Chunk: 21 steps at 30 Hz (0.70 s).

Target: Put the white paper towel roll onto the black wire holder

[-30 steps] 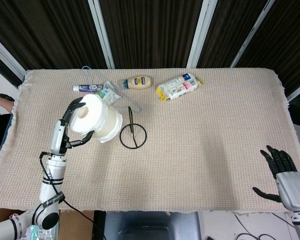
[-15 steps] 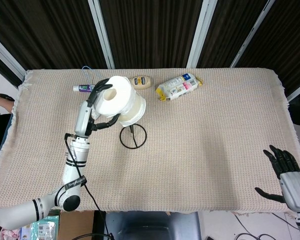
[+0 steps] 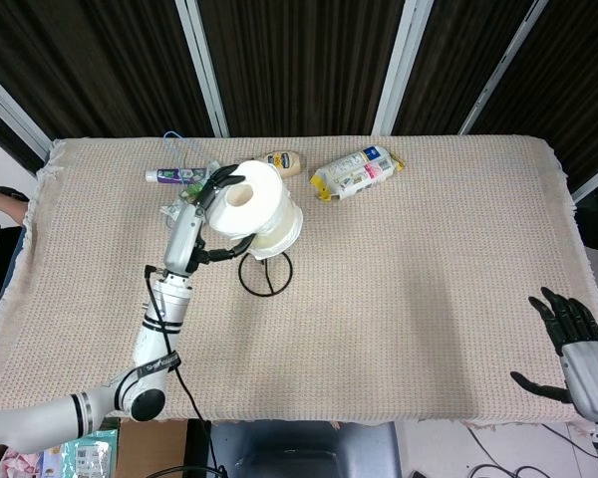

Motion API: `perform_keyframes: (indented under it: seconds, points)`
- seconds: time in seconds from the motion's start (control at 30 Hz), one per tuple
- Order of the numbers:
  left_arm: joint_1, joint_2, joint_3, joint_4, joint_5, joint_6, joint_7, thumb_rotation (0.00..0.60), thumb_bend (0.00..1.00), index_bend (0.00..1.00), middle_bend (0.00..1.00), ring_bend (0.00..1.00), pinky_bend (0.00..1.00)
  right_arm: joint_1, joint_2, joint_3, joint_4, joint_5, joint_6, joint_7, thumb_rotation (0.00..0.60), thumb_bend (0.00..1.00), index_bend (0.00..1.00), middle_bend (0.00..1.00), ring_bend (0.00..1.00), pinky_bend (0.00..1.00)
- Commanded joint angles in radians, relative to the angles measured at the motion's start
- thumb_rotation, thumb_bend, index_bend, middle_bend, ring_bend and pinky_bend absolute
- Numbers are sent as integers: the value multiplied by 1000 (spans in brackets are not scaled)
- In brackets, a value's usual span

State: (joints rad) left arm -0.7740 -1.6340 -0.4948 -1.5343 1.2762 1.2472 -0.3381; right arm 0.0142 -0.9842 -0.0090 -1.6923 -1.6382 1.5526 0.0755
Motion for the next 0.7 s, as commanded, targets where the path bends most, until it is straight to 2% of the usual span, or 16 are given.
perform_keyframes:
  seconds: [0.03,0.1,0.23,0.27,0.37,0.47,0.7]
  points:
    - [-2,3,5,-1,-11,-5,13,600,465,416,535,583,858,0,1,-1,0,-1,-1,0,600,119,0,0,0,0]
    - [-1,6,10,-1,-17,-3,40,600,444,353,472,463,715,1,1,-2,-1,-2,-3,0,600,118,0,0,0,0]
    - [-5,23,33,0,-2,-19,57,600,413,113,241,186,238,1,2,-1,-3,1,-5,0,600,118,0,0,0,0]
    - [-6,25,34,-2,-1,-21,57,600,412,64,192,129,157,0,2,-1,-3,2,-5,0,600,118,0,0,0,0]
    - [-9,29,39,-6,0,-24,64,600,406,1,98,28,91,-1,3,-1,-4,2,-2,0,600,118,0,0,0,0]
    - [-8,34,42,-19,-12,-29,74,600,389,0,26,0,61,-1,3,0,-4,3,-2,1,600,118,0,0,0,0]
    - [-11,39,44,-35,-34,-35,97,600,371,0,0,0,34,-2,8,0,-5,2,1,9,600,119,0,0,0,0]
